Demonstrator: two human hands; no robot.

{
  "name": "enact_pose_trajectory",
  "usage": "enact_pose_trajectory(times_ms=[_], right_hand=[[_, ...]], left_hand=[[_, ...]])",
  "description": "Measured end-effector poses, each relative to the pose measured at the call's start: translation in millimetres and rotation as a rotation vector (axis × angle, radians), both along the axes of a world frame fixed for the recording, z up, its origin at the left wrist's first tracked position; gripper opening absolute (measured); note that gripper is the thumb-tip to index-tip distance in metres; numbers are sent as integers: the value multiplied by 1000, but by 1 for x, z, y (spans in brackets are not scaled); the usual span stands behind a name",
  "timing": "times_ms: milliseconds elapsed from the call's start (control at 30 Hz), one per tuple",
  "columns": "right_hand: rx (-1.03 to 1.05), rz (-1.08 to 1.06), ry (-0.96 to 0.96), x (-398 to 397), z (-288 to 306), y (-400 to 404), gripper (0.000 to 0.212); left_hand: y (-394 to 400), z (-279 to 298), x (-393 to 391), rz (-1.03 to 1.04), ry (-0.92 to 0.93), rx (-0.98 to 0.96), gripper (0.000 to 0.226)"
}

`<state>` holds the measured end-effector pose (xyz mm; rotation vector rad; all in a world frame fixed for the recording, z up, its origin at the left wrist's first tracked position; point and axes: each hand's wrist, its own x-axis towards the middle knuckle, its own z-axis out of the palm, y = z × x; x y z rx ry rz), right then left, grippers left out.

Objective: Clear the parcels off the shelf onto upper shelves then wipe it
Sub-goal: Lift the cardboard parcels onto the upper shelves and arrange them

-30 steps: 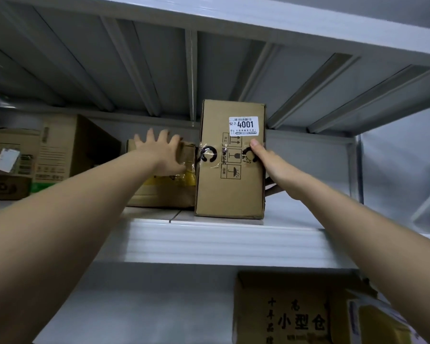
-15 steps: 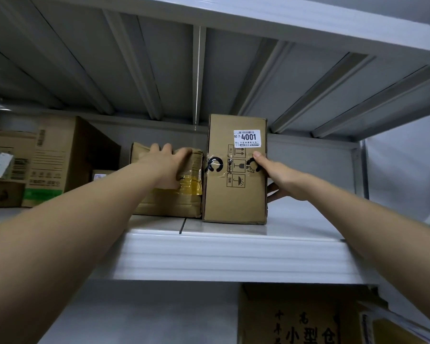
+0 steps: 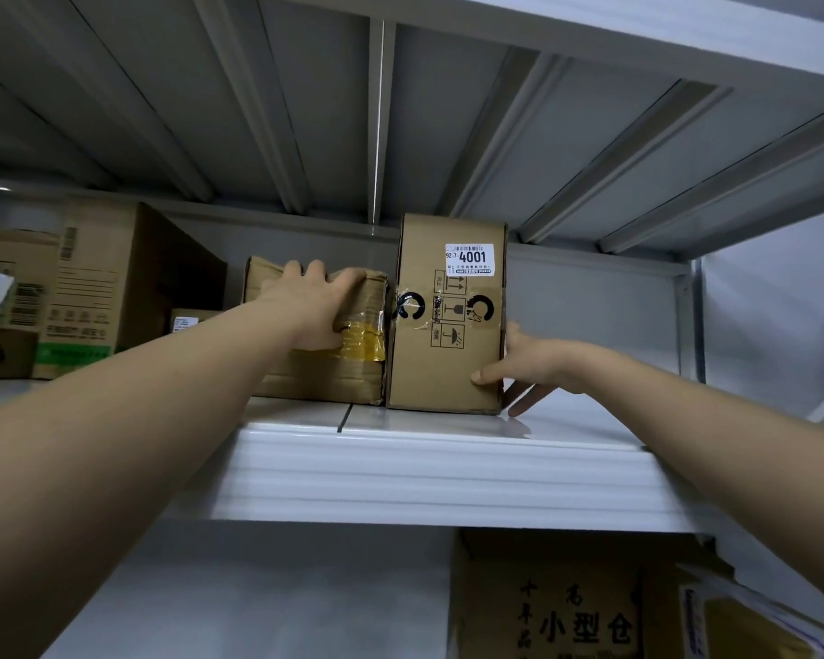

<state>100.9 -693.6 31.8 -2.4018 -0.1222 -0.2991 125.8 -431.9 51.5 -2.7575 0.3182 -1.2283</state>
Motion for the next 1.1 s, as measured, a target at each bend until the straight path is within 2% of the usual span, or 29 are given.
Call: enact_pose_trajectory(times_ms=[100,167,367,700,800,900,1000,1100], right_hand=[[-61,-5,17,4,-2,-2,69],[-89,13,-6,6,-3,-5,67],[-205,40,-2,6,-4,-8,29],[-285,-38,37,-4,-4,0,43],[-277,-52,58,-15,-2,2,37],[-286,-74,9,-24,-3,2,30],[-299,-109,-67,-30,-4,-1,33],[-297,-134,-168,-38,-3,-9,30]], left_hand=[[0,0,1,-5,0,-2,89],[0,0,2,-8,0,-4,89],[1,-1,3,-5,-1,-2,89],[0,-7,0,-10,-10,-67,92],[-3,-10,-6,-51,-21,-112,83],[-13,-12,-19,-57,-180,-45,68],[-30,-13,-35,-123,-360,-55,53],[-52,-15,-54,-196,-392,-83,42]])
